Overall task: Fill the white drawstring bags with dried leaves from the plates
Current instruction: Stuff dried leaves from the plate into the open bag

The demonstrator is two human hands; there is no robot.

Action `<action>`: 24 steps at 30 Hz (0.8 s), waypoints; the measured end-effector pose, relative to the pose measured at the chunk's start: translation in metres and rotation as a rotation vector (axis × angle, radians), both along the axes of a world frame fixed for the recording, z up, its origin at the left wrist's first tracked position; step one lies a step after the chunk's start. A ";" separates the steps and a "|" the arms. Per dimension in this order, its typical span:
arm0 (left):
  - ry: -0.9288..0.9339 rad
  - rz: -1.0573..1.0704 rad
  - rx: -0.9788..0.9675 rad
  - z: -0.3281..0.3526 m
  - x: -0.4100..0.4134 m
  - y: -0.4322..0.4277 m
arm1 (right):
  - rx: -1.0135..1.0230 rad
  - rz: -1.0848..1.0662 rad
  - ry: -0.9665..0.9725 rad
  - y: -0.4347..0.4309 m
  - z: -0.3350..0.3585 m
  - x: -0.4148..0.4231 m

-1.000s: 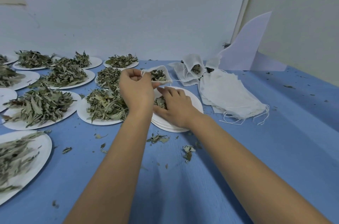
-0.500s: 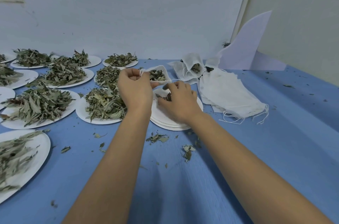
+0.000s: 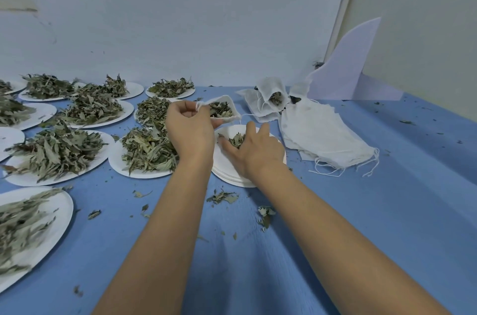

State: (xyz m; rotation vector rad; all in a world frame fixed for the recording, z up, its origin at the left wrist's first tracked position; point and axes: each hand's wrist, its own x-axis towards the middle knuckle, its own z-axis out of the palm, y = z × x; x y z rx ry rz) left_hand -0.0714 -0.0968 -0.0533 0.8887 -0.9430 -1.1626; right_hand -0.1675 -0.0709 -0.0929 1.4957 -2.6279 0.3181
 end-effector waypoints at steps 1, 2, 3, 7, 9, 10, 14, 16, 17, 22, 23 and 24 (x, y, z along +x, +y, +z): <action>0.000 -0.003 0.002 0.000 0.000 0.000 | 0.012 -0.003 0.016 -0.002 0.000 0.000; 0.000 -0.007 0.003 -0.001 0.000 0.000 | 0.022 0.002 0.034 -0.004 0.001 0.000; 0.001 -0.012 0.003 -0.001 0.000 0.000 | 0.026 0.016 0.052 -0.005 0.001 0.000; 0.005 -0.009 0.004 -0.001 0.000 -0.001 | -0.020 0.152 0.095 -0.007 -0.003 0.000; 0.007 -0.005 0.001 -0.001 0.000 -0.001 | -0.072 0.215 0.084 -0.009 -0.004 0.000; 0.008 -0.004 -0.003 -0.001 0.000 0.000 | -0.092 0.239 0.074 -0.009 -0.004 0.000; 0.015 -0.010 -0.020 0.000 0.000 0.000 | -0.092 0.309 0.079 -0.012 -0.004 0.000; 0.019 -0.006 -0.035 0.001 -0.001 0.001 | -0.086 0.331 0.068 -0.012 -0.005 -0.001; 0.021 0.003 -0.043 0.001 0.000 0.001 | -0.087 0.344 0.059 -0.013 -0.005 -0.001; 0.019 0.047 -0.085 0.000 0.000 0.000 | -0.223 0.361 -0.057 -0.008 -0.003 -0.003; 0.010 0.053 -0.095 -0.001 0.000 0.001 | -0.311 0.339 -0.121 -0.007 -0.003 -0.005; 0.003 0.057 -0.103 -0.002 -0.001 0.001 | -0.413 0.314 -0.211 -0.005 -0.001 -0.008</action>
